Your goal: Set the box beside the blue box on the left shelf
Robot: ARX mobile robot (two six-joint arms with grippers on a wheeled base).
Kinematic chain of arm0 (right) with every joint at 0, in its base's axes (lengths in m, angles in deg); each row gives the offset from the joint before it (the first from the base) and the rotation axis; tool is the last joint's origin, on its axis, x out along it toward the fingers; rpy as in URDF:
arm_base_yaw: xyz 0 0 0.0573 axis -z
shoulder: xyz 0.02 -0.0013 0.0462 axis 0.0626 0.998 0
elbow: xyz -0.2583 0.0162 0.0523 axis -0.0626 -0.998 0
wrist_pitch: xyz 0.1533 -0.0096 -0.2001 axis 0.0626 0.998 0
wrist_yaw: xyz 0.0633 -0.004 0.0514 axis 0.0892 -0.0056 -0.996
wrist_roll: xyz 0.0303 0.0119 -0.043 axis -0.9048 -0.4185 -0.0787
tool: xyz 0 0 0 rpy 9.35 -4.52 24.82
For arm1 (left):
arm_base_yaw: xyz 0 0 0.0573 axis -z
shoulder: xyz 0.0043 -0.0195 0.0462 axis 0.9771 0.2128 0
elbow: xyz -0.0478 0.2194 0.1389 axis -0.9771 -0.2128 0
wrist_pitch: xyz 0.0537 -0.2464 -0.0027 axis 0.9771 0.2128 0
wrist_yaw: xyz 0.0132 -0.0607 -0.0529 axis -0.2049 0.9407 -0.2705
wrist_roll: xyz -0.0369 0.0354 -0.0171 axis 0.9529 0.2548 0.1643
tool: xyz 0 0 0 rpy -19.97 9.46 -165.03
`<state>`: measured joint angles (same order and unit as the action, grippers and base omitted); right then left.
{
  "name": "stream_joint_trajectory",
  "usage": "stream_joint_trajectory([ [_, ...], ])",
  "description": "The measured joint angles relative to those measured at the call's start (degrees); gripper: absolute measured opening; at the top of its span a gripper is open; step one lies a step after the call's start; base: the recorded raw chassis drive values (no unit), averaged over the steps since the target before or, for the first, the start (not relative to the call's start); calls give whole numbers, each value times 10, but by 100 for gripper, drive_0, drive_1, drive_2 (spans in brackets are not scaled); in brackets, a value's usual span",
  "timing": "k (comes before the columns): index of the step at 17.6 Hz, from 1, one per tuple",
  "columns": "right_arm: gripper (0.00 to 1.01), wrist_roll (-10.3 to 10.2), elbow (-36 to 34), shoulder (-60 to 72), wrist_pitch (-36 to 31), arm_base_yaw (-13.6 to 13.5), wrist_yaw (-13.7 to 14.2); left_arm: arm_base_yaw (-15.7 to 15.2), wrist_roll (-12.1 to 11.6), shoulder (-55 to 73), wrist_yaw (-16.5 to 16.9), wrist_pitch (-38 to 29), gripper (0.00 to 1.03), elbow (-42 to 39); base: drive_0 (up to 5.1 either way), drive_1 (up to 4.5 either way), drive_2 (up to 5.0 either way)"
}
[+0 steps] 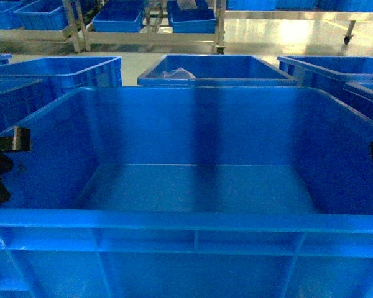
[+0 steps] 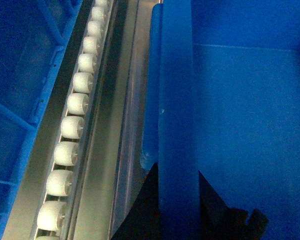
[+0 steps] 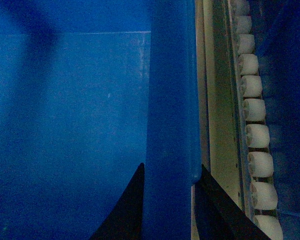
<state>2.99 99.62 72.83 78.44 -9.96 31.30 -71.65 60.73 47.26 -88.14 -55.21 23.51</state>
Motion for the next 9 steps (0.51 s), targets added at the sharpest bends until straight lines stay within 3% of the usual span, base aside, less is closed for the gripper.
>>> stream_joint_trajectory([
  [1,21,-1,0,0,-5,0,0,0,0,0,-2,-10,10,-1,0,0,0],
  [3,43,-2,0,-14,-46,0,-2,-1,-27,-2,-28,-78,31,-15,0,0,0],
  [5,65,1,5,-64,-139,6,39,-15,-19,-44,-38,-158,52,-19,0,0,0],
  [7,82,22,0,-105,-216,8,77,-31,-10,-96,-50,-225,70,-23,0,0,0],
  [8,97,51,-27,-134,-272,-1,99,-33,-10,-115,-51,-262,82,-42,0,0,0],
  [9,100,64,-44,-146,-287,-7,106,-37,-10,-120,-47,-265,92,-61,0,0,0],
])
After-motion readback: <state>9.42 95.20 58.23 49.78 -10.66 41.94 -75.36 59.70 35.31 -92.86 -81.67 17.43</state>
